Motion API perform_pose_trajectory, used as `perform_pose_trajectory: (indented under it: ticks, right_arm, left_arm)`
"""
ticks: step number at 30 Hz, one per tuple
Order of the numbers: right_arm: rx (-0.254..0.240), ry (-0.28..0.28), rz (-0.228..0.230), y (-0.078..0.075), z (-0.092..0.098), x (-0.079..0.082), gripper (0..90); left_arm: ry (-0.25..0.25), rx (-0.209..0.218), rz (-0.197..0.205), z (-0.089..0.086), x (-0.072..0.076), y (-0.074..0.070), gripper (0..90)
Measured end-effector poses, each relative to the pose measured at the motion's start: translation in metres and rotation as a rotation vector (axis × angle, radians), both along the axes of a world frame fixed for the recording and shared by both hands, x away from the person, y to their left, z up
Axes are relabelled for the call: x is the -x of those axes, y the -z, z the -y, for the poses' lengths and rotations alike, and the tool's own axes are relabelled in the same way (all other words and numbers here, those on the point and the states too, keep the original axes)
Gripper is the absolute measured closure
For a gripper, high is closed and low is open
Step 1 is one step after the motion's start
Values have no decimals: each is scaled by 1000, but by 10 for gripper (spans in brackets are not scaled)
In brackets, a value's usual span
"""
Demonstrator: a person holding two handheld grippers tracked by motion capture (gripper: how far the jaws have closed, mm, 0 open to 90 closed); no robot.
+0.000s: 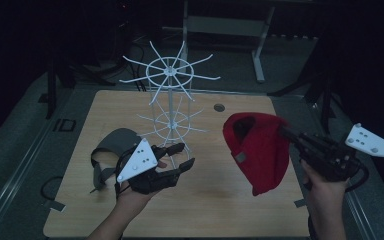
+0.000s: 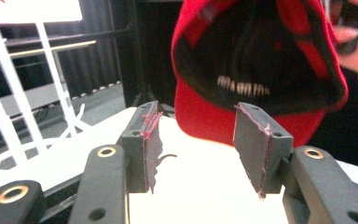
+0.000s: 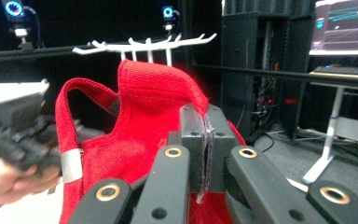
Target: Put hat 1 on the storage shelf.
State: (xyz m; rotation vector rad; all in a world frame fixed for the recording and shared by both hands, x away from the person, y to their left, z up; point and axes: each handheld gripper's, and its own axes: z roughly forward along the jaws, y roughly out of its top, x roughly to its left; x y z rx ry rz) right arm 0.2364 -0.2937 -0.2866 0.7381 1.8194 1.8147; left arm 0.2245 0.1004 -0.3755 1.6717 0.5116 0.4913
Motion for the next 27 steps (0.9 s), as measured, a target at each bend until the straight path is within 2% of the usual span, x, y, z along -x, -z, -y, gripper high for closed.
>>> perform_pose_trajectory:
  ticks: [7,13,17,22,27]
  right_arm:
    - [-21,45,8,-12,1,-17,887]
    - [-40,89,7,-24,-4,-39,887]
    - [-42,112,14,-28,-7,-47,887]
    - [-71,112,12,-37,-17,-61,886]
    - [-59,138,25,-45,-31,-71,886]
  left_arm:
    - [-9,25,-28,-13,6,15,513]
    - [-22,14,-38,-21,12,29,513]
    - [-30,-1,-49,-26,14,40,513]
    - [-38,20,-66,-34,15,48,512]
    - [-47,26,-75,-36,15,52,513]
